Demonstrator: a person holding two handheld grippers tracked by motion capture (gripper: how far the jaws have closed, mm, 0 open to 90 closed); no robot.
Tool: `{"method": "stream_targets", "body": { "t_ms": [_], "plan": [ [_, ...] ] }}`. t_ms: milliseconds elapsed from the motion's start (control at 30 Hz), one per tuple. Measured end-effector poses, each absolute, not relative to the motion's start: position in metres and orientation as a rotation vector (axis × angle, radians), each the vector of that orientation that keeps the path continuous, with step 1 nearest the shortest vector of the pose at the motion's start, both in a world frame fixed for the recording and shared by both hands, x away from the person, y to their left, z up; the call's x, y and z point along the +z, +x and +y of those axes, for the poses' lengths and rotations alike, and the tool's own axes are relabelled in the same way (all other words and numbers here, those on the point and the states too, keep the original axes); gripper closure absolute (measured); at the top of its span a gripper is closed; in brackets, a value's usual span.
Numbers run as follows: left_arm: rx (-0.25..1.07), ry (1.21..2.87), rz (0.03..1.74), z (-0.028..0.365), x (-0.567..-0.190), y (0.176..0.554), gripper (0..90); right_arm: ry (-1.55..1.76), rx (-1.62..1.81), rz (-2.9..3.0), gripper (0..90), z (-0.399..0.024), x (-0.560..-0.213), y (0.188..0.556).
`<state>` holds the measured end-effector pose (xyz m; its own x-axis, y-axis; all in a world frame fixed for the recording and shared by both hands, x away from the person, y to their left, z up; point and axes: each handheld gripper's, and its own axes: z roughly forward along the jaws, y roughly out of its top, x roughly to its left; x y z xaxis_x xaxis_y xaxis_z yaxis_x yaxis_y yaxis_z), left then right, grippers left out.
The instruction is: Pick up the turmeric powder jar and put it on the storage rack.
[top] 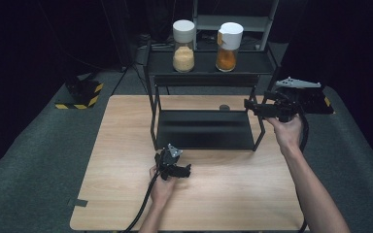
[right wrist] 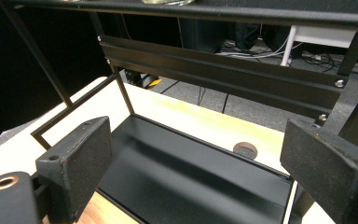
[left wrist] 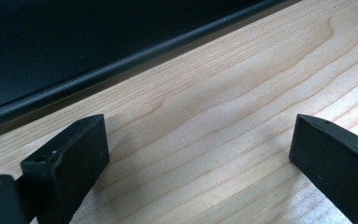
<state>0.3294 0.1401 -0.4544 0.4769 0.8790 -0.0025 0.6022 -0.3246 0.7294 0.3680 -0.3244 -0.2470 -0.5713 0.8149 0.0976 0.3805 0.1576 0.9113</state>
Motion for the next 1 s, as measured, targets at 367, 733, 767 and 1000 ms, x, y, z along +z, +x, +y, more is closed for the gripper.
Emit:
{"method": "stream_targets", "body": {
  "t_ms": [367,733,767,1000],
  "plan": [
    [0.526,2.049,1.222,0.14,-0.454,0.329,4.5,1.14,1.395,2.033,8.8,-0.322,-0.259,0.367],
    [0.526,2.049,1.222,0.14,-0.454,0.329,4.5,1.146,1.383,2.055,8.8,-0.317,-0.274,0.367],
    [0.526,2.049,1.222,0.14,-0.454,0.329,4.5,1.146,1.381,2.058,8.7,-0.317,-0.275,0.367],
    [0.526,2.049,1.222,0.14,-0.454,0.329,4.5,1.153,1.379,2.066,8.7,-0.316,-0.28,0.367]
  ]
}}
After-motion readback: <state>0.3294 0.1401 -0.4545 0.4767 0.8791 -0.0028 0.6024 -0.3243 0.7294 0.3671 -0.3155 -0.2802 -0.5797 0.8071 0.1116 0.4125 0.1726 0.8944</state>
